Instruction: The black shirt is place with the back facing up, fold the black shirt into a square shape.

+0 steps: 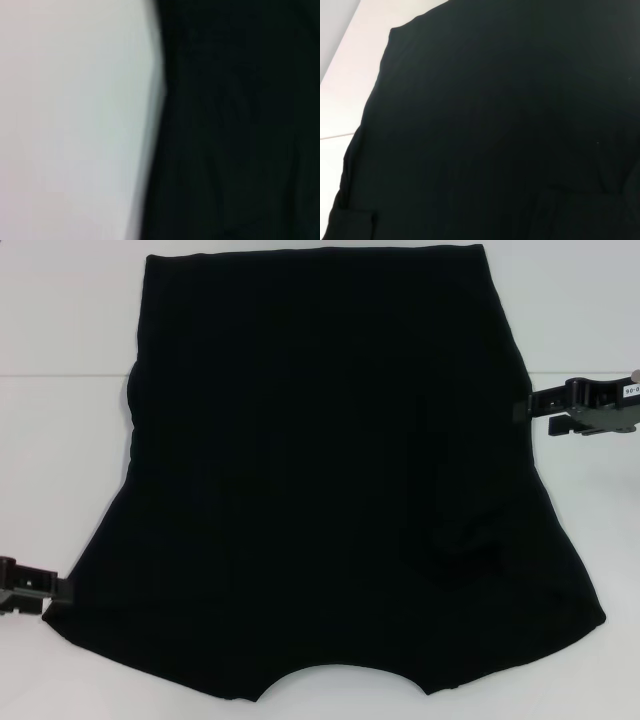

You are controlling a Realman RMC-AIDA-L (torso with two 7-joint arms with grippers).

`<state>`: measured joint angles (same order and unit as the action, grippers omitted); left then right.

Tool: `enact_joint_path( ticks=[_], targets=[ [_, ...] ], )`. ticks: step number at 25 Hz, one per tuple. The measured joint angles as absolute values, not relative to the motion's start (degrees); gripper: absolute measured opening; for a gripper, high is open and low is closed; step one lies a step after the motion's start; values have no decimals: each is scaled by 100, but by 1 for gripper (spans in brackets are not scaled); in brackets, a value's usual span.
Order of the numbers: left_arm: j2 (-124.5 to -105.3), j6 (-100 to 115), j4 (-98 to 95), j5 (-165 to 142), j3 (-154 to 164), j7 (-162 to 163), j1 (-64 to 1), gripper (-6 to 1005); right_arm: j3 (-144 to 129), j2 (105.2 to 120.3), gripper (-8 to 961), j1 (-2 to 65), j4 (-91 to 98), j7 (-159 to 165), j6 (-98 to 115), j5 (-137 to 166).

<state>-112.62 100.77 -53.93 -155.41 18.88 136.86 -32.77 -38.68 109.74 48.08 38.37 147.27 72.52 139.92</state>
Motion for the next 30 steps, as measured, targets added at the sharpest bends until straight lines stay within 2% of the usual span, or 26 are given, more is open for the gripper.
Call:
enact_joint_path(
  ticks=[7, 30],
  targets=[
    [-11390, 9424, -5115, -15602, 2008, 13782, -3258, 569, -3867, 10970, 699, 4770, 3809, 14679, 7233, 13990],
    [-11487, 9094, -4802, -15844, 2129, 13743, -3317, 556, -3867, 10978, 701, 4661, 3797, 14662, 7268, 13992]
  ],
)
